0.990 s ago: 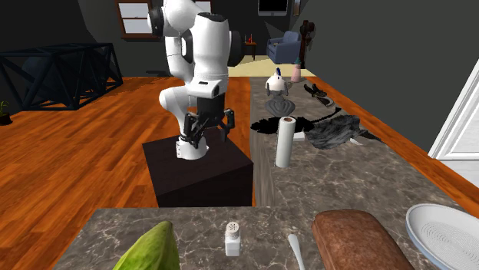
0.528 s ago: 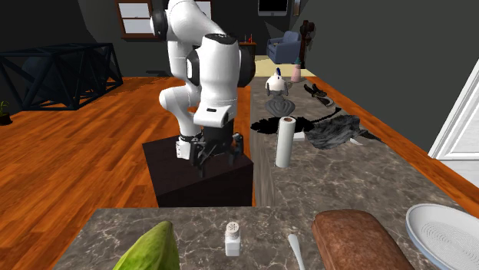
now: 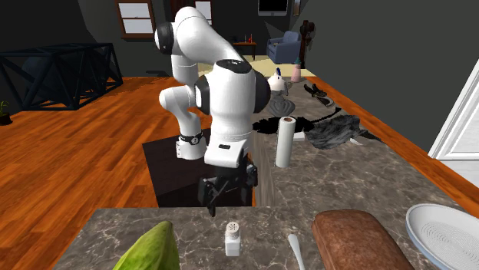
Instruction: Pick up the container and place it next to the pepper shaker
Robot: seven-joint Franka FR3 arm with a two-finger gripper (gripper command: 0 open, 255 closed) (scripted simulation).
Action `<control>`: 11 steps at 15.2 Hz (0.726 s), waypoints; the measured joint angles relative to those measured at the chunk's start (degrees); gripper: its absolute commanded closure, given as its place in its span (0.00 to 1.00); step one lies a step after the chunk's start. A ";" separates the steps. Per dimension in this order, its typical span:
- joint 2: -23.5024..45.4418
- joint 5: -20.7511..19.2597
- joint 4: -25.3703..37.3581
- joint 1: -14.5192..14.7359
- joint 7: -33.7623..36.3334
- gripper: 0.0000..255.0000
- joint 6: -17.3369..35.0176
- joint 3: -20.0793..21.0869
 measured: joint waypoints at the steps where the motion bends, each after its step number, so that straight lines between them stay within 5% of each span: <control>1: 2.37 0.19 2.80 -0.13 -0.14 0.00 -0.22 0.02; 11: 7.02 0.39 3.09 -0.39 -0.07 0.00 4.36 0.07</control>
